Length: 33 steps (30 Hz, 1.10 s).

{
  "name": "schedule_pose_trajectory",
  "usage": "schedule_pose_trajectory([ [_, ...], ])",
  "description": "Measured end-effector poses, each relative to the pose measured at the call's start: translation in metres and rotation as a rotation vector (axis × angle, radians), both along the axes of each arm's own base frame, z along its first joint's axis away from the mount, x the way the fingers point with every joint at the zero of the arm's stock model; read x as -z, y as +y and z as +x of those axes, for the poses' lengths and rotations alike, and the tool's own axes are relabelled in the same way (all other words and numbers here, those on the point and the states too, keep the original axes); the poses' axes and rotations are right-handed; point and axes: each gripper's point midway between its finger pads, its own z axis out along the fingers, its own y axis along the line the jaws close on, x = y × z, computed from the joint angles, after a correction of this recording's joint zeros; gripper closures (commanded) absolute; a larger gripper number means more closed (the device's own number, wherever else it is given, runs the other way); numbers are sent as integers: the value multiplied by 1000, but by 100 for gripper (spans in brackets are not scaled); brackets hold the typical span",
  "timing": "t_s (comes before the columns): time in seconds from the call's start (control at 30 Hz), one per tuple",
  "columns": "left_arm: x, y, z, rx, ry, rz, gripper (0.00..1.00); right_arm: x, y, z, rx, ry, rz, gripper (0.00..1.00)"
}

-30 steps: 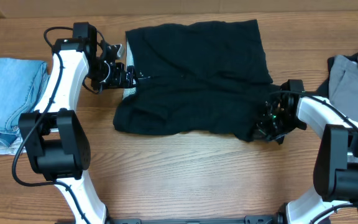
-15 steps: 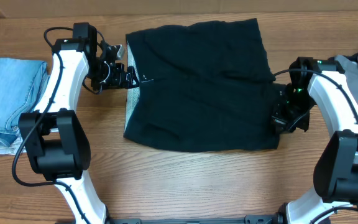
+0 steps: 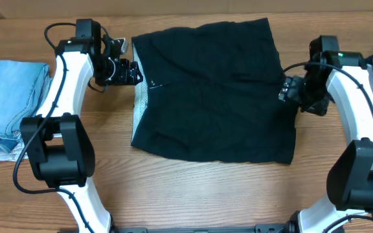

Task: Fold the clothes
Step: 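Pull the waistband corners apart with both grippers to flatten the shorts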

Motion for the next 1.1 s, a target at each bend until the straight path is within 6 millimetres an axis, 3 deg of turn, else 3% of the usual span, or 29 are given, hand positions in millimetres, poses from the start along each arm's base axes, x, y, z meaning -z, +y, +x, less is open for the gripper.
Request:
schedule_pose_trajectory([
  [0.03, -1, -3, 4, -5, -14, -2, 49, 0, 2, 9, -17, -38, 13, 48],
  [0.1, -6, -17, 16, -22, -59, -14, 88, -5, 10, 36, -84, -157, 49, 74],
  [0.13, -8, -28, 21, -35, -70, -28, 91, -7, 11, 45, -109, -196, 52, 79],
  [0.2, -8, -32, 25, -85, -63, -49, 90, -15, 12, 71, -156, -313, 42, 89],
  [0.27, 6, -32, 26, -128, -20, -63, 85, -19, 11, 80, -194, -356, 29, 90],
  [0.33, 34, -33, 24, -151, 48, -72, 70, -22, 11, 84, -224, -377, 18, 90],
  [0.4, 46, -35, 27, -162, 67, -87, 51, -23, 11, 89, -241, -396, 9, 90],
  [0.43, 47, -36, 30, -165, 60, -94, 41, -21, 10, 94, -251, -410, 3, 89],
  [0.47, 47, -37, 32, -168, 53, -99, 37, -15, 10, 97, -255, -405, 3, 89],
  [0.57, 48, -37, 39, -167, 28, -105, 35, 9, 10, 100, -265, -362, 9, 89],
  [0.63, 54, -38, 41, -167, 28, -107, 36, 22, 10, 99, -267, -334, 15, 88],
  [0.77, 77, -47, 43, -148, 54, -156, 44, 22, 10, 101, -271, -338, 13, 85],
  [0.83, 77, -51, 44, -138, 53, -185, 44, 22, 10, 101, -271, -338, 13, 85],
  [0.87, 77, -51, 44, -136, 55, -189, 50, 22, 10, 100, -271, -338, 13, 84],
  [0.93, 76, -53, 43, -130, 56, -199, 75, 22, 10, 100, -271, -338, 13, 84],
  [1.0, 75, -55, 43, -126, 58, -214, 91, 22, 10, 101, -271, -338, 13, 84],
  [1.1, 73, -58, 40, -120, 75, -235, 96, 23, 10, 100, -271, -336, 14, 82],
])
